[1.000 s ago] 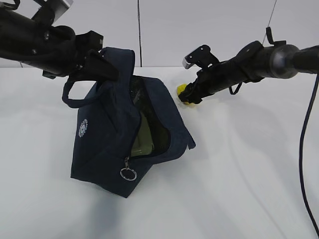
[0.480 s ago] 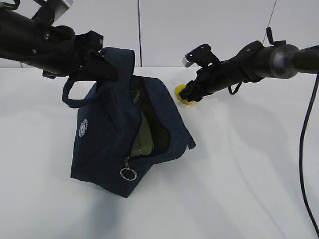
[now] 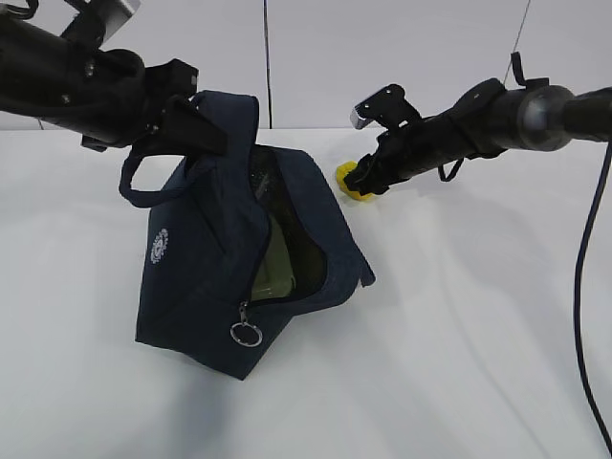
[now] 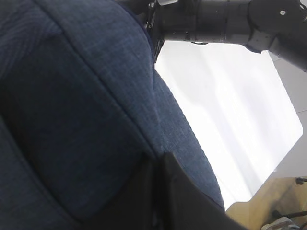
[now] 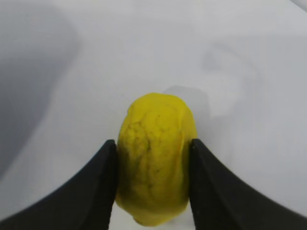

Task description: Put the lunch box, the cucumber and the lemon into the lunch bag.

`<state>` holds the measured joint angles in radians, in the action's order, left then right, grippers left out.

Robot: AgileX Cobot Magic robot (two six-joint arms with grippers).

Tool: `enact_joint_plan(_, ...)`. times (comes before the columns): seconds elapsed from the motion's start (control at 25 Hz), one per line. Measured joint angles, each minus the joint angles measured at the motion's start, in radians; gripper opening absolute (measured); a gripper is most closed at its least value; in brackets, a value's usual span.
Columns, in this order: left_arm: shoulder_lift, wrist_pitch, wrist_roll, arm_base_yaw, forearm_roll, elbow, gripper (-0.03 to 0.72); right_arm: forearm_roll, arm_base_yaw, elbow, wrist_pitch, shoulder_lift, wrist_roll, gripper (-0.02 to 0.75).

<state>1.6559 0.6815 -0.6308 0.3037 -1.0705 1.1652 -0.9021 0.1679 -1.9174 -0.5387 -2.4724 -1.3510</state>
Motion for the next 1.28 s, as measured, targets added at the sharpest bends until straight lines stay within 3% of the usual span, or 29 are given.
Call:
enact_joint_plan(0.56,0.0,0.0,0.0,0.0,-0.002,0.0,-0.008,0.006,-0.004,0.0,-0.163,0.121,0.082,0.334)
enact_joint_plan(1.0,0.0,0.0,0.0,0.0,-0.002,0.0,-0.008,0.021,-0.049,0.0,-0.542,0.245,0.33,0.333)
enact_joint_plan(1.28,0.0,0.004,0.0,0.0,-0.003,0.0,-0.008,-0.121,-0.049,0.0,-0.667,0.274,0.358,0.333)
